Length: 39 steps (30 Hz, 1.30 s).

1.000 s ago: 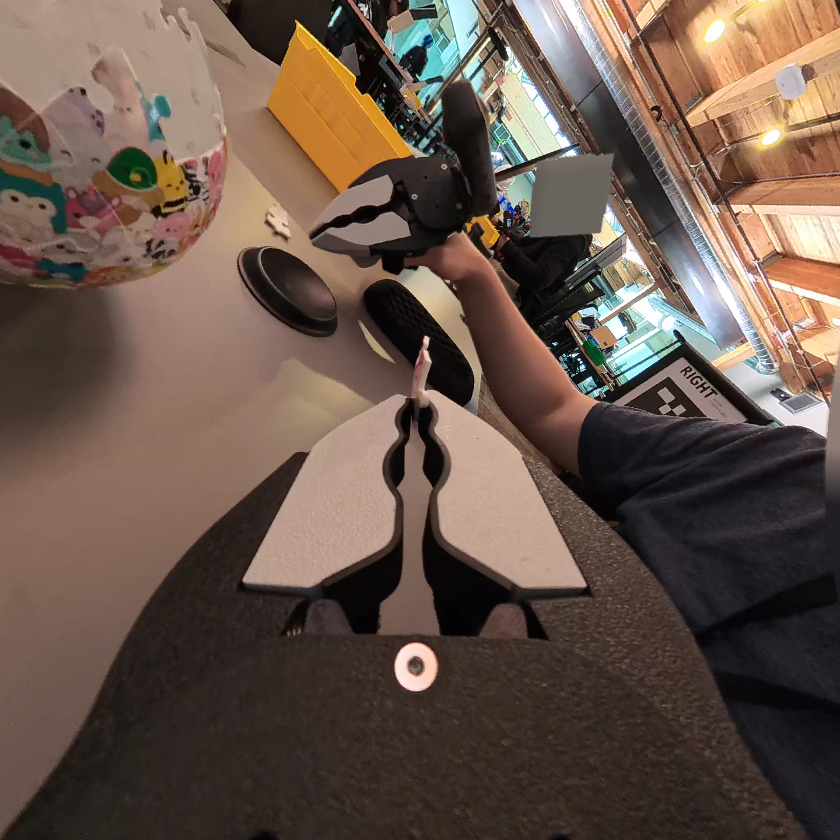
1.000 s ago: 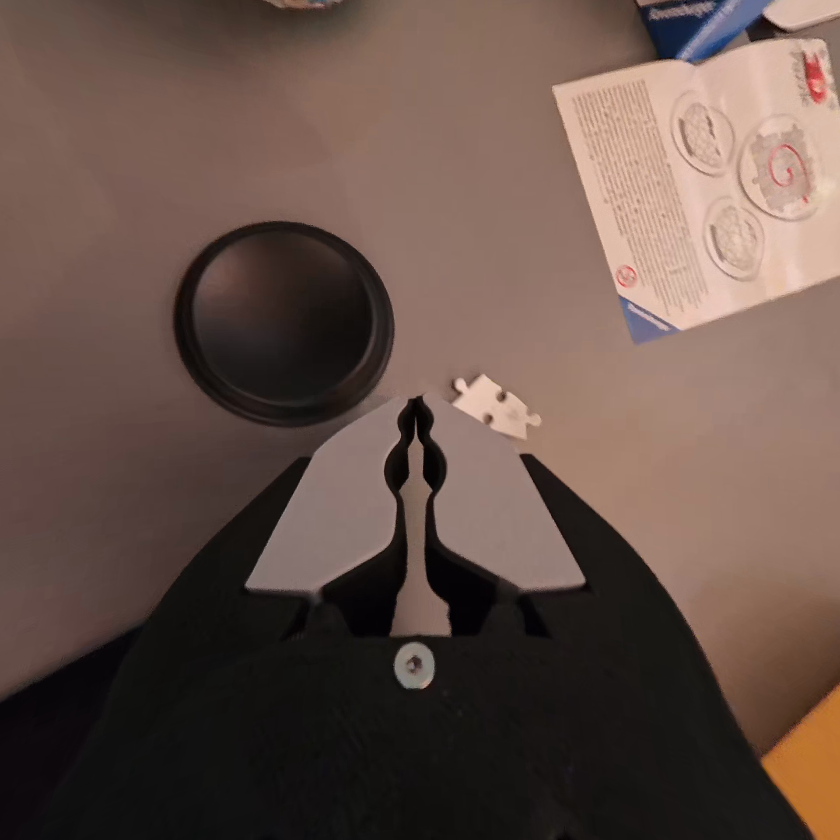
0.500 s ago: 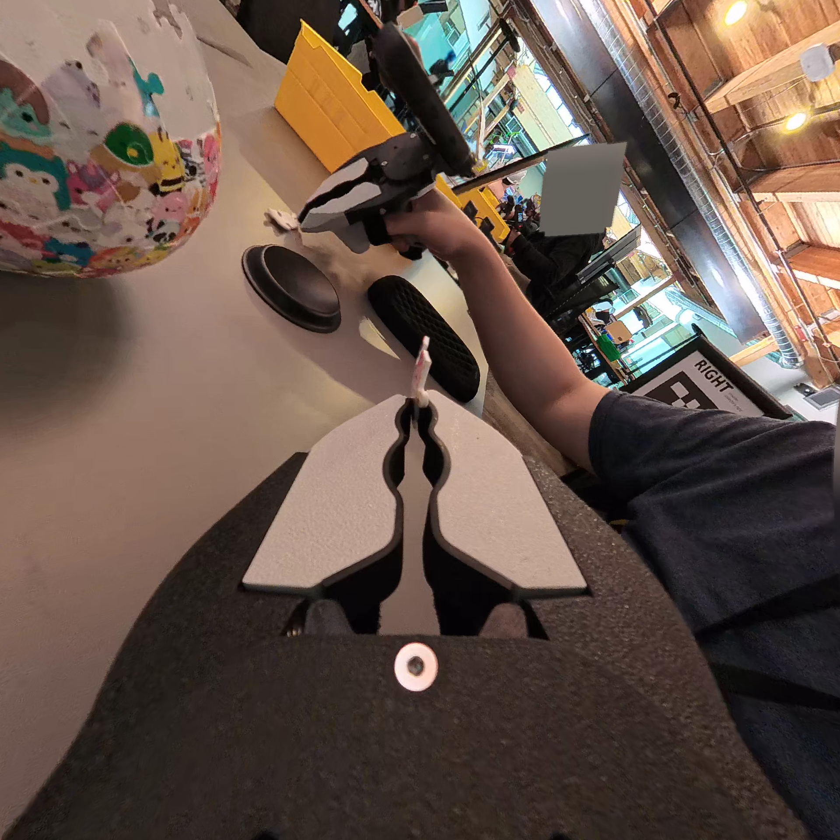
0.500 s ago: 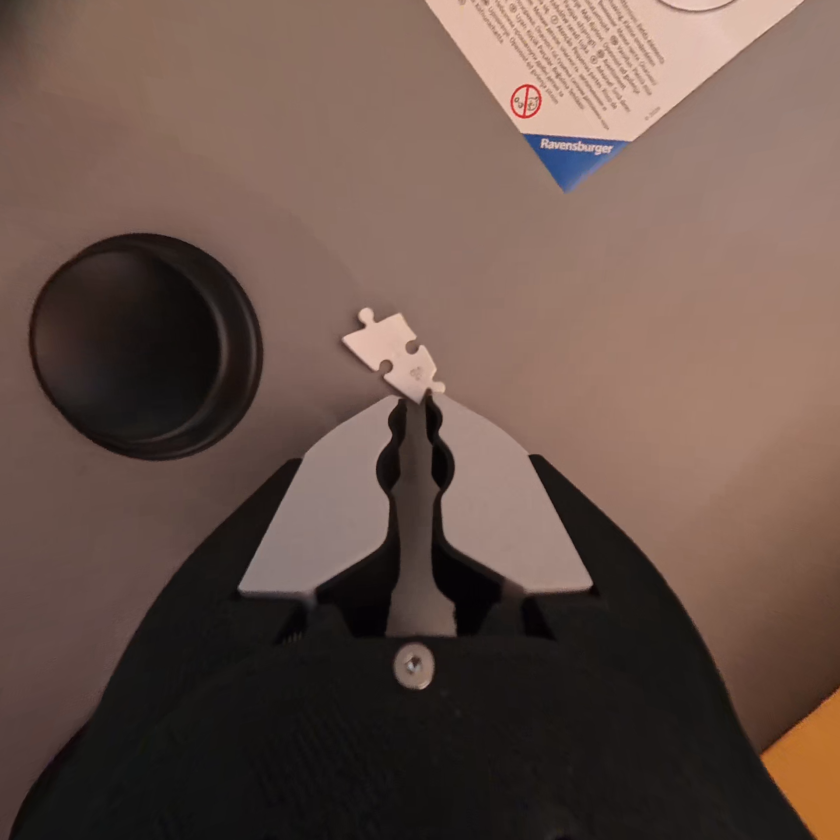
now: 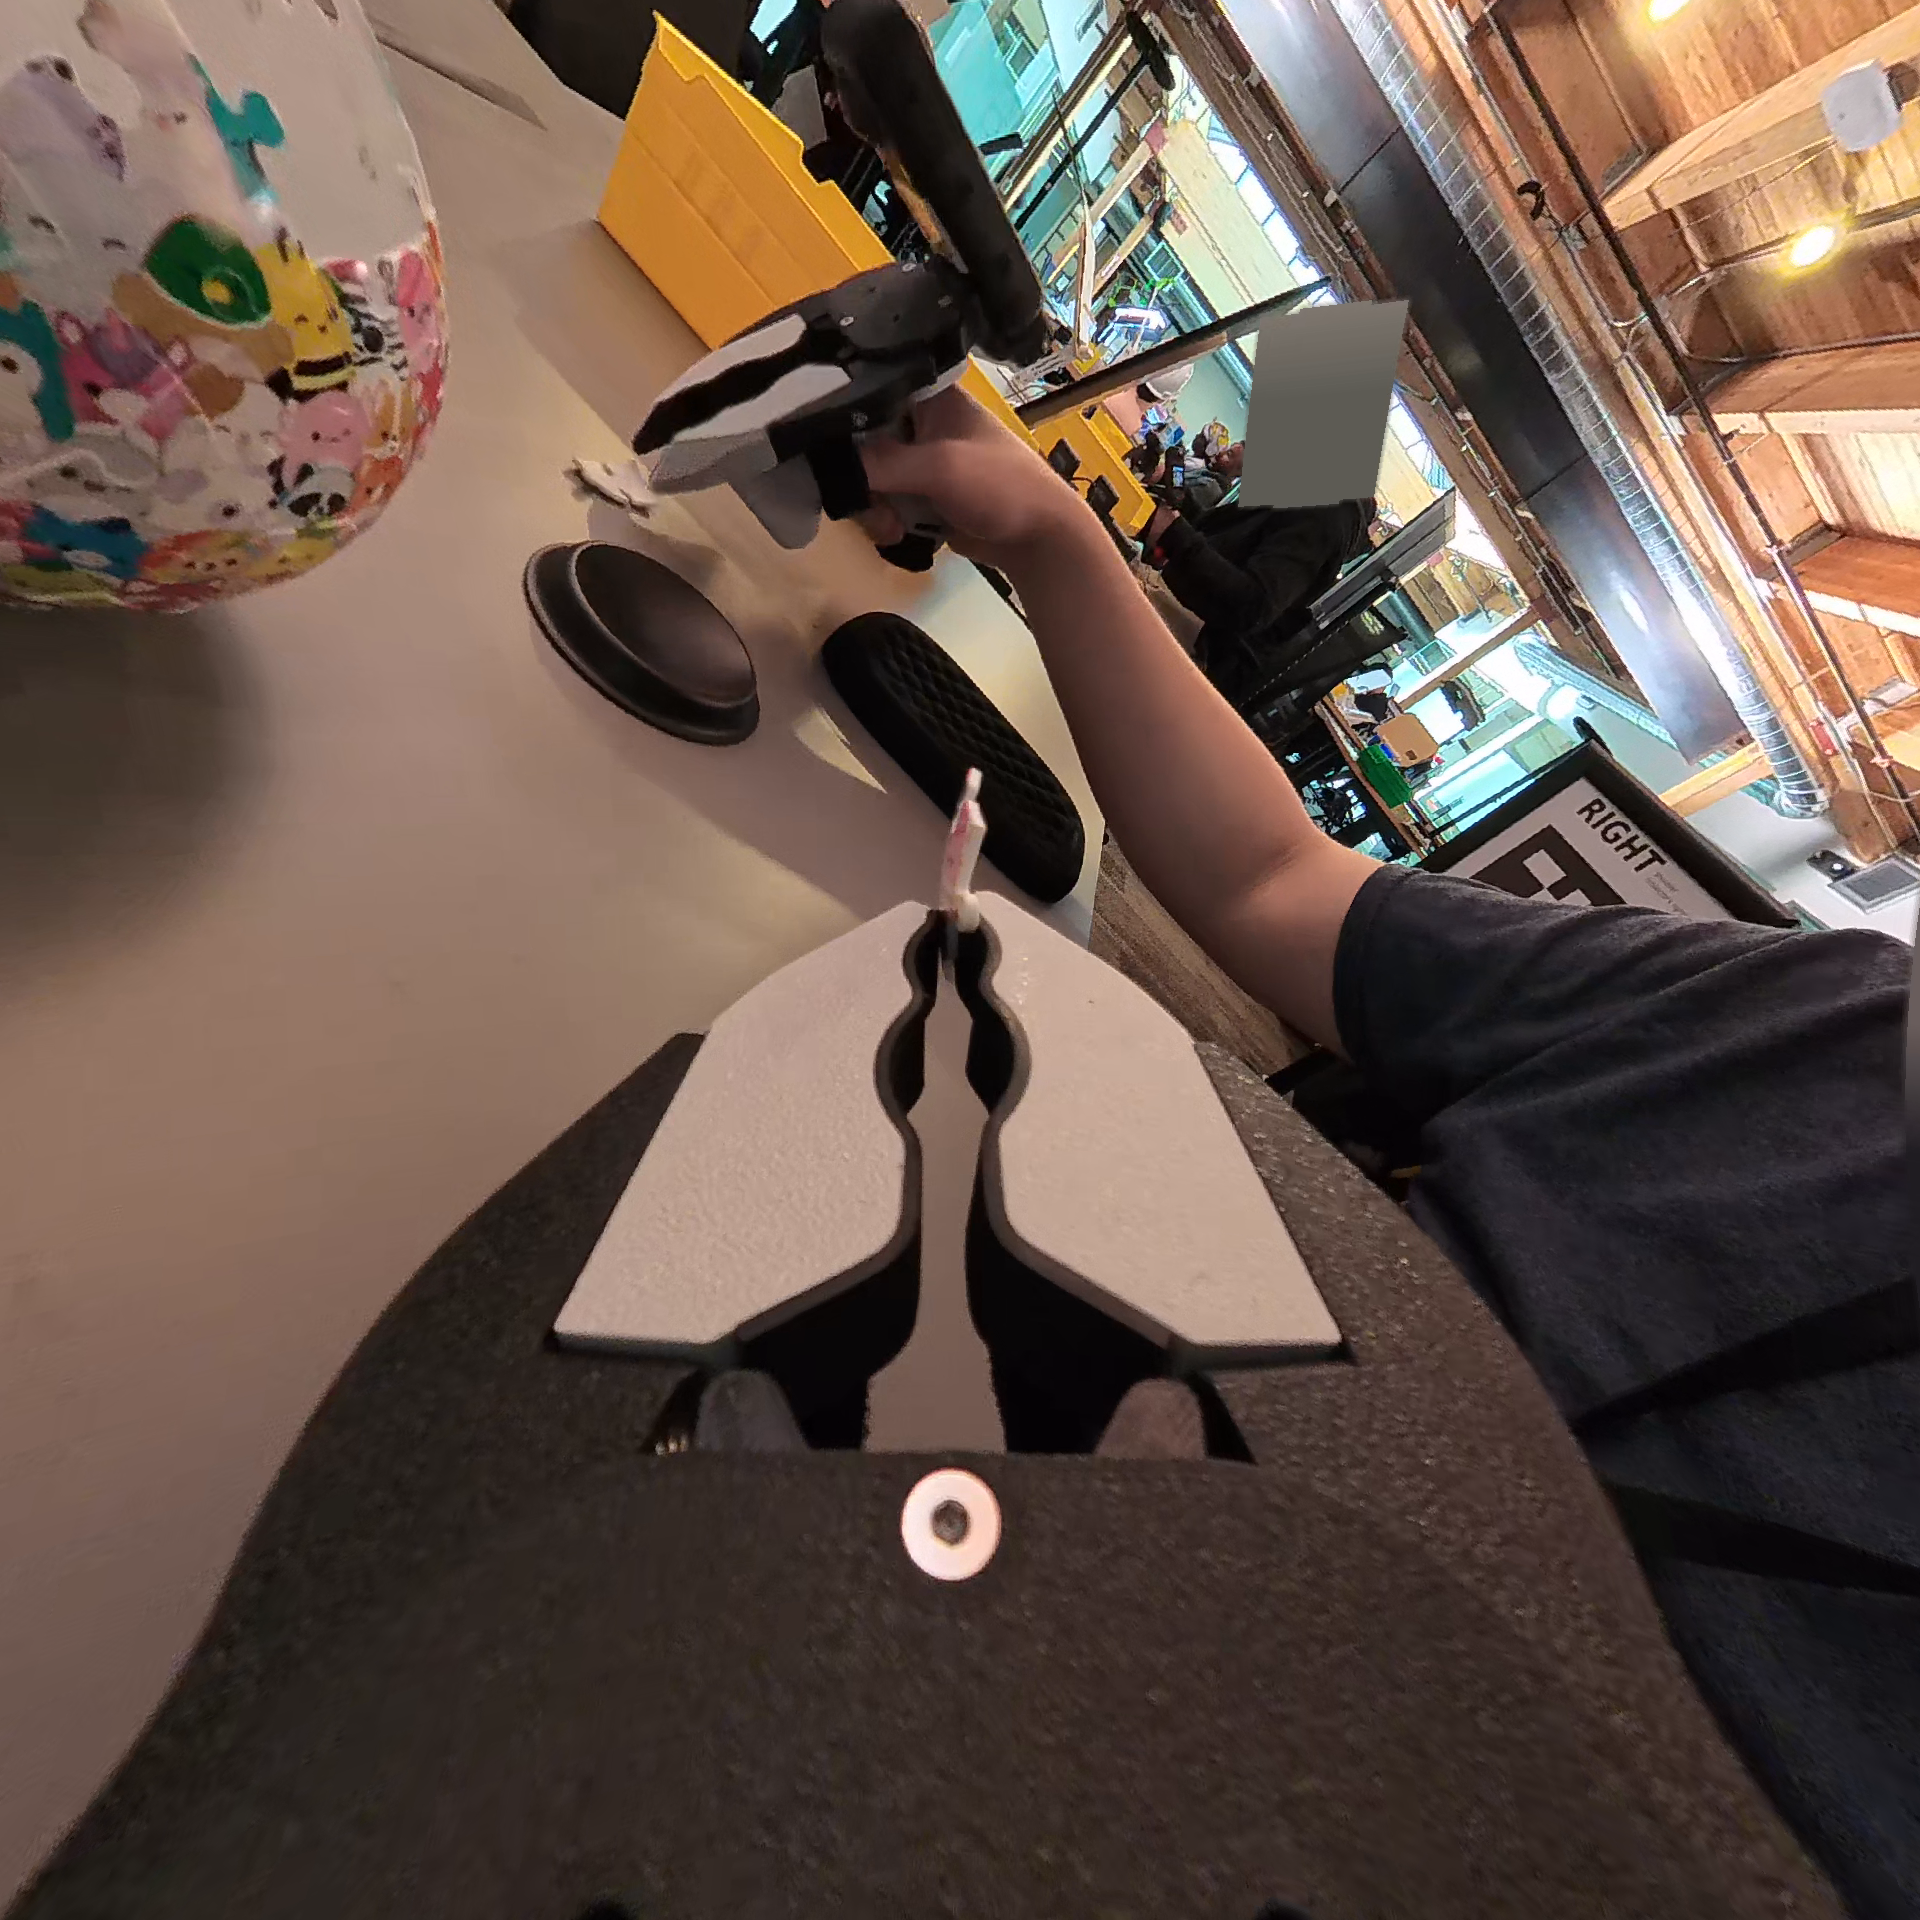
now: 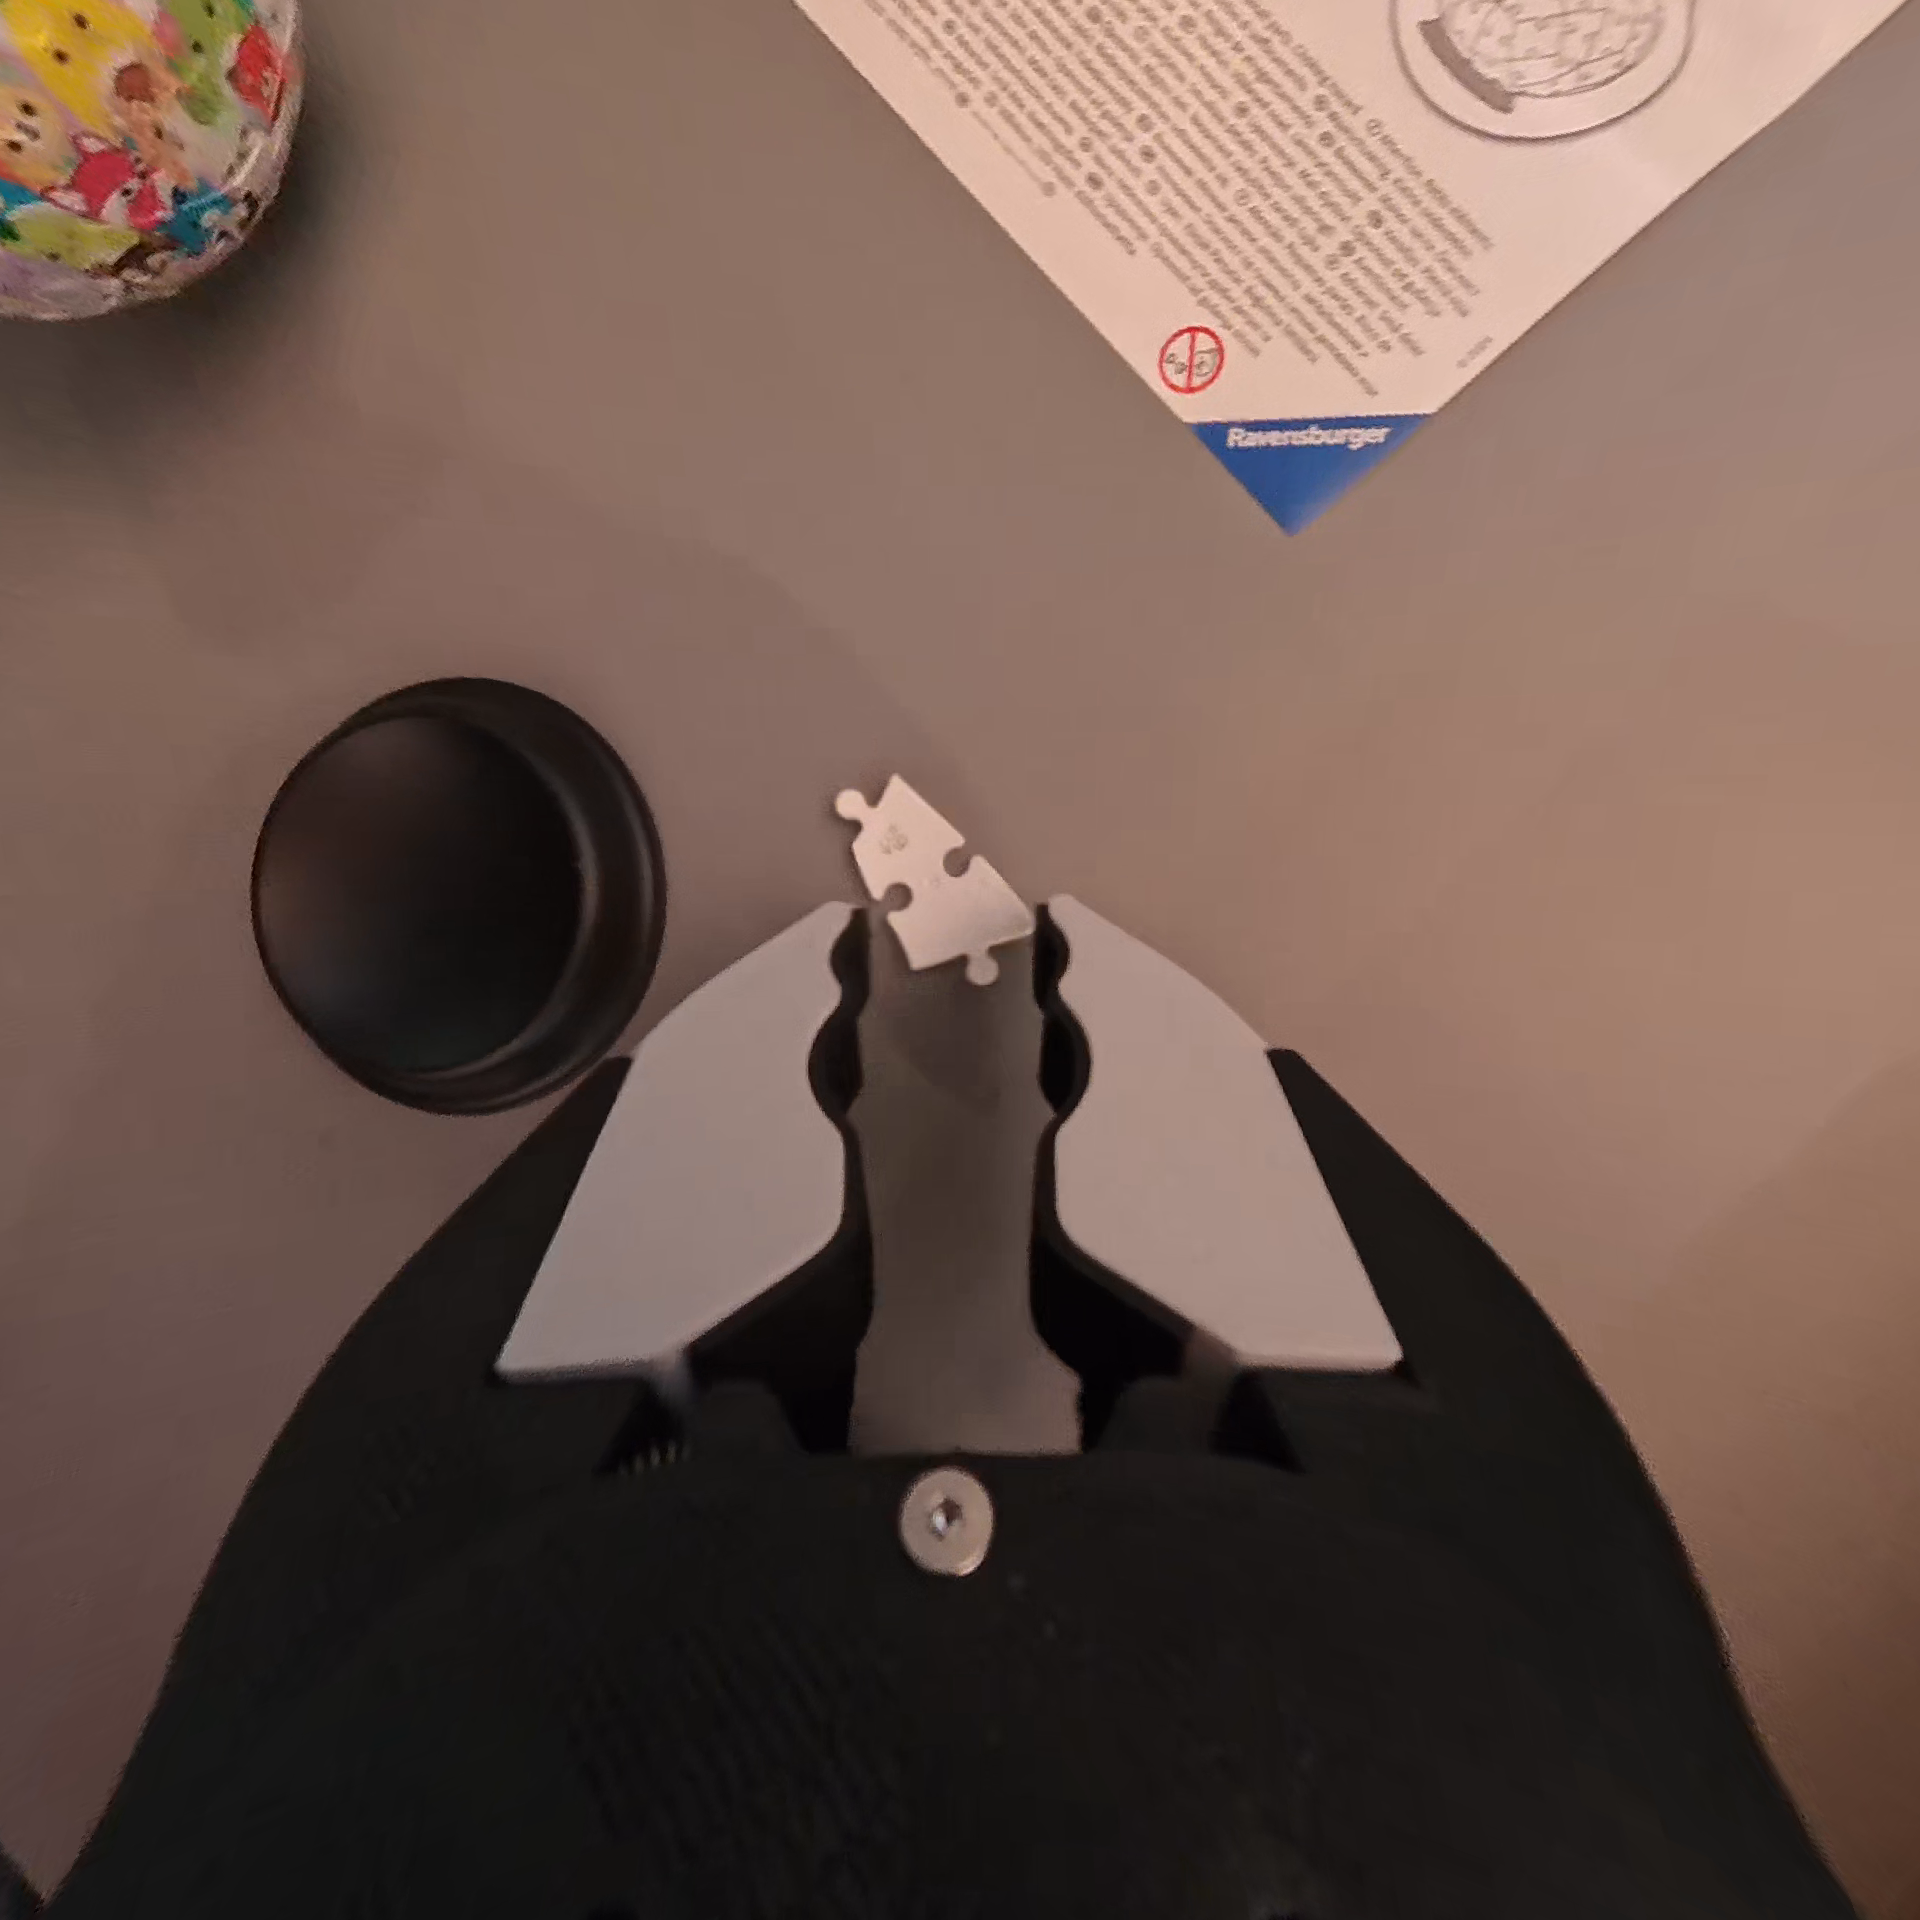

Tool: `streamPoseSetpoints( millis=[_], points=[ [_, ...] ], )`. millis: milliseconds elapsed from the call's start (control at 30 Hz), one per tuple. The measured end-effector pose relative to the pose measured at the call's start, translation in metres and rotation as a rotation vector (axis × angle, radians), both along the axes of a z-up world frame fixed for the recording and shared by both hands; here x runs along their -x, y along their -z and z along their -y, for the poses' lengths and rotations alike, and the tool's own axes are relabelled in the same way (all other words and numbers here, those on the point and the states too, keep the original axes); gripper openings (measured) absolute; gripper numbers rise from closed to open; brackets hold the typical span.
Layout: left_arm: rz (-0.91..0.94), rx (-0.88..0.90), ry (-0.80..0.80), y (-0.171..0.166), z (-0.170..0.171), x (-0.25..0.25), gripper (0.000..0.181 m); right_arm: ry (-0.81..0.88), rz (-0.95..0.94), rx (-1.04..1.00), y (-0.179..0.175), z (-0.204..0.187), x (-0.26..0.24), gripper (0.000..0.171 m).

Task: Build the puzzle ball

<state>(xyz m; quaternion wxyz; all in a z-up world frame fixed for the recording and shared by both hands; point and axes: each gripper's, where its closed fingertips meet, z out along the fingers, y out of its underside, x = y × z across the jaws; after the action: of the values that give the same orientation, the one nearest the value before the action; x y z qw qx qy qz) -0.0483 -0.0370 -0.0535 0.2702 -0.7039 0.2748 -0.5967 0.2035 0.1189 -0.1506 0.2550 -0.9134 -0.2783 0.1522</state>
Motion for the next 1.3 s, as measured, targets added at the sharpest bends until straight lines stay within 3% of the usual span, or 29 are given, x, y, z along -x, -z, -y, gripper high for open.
streamPoseSetpoints(
  millis=[167, 233, 300, 767, 933, 1067, 1300],
  points=[
    [-0.011, -0.002, 0.007, 0.002, 0.001, 0.0, 0.002, -0.096, 0.122, -0.039, 0.011, 0.0, -0.003, 0.055],
    [-0.009, 0.0, 0.007, 0.002, 0.001, -0.001, 0.002, -0.103, 0.126, -0.048, 0.011, -0.003, -0.001, 0.053],
    [-0.01, -0.003, 0.007, 0.001, 0.001, -0.001, 0.002, -0.112, 0.134, -0.044, 0.01, -0.004, 0.0, 0.04],
    [-0.023, 0.003, 0.0, 0.004, 0.002, 0.003, 0.002, -0.181, 0.15, -0.119, 0.006, -0.003, 0.008, 0.039],
    [-0.033, 0.021, -0.03, 0.007, -0.004, 0.005, 0.002, -0.211, 0.213, -0.279, -0.01, -0.002, 0.013, 0.039],
    [-0.052, 0.046, -0.067, 0.012, -0.012, 0.006, 0.002, -0.233, 0.285, -0.52, -0.045, 0.006, 0.028, 0.039],
    [-0.071, 0.083, -0.102, 0.016, -0.022, 0.002, 0.002, -0.344, 0.336, -0.854, -0.101, 0.055, 0.098, 0.039]
  ],
)
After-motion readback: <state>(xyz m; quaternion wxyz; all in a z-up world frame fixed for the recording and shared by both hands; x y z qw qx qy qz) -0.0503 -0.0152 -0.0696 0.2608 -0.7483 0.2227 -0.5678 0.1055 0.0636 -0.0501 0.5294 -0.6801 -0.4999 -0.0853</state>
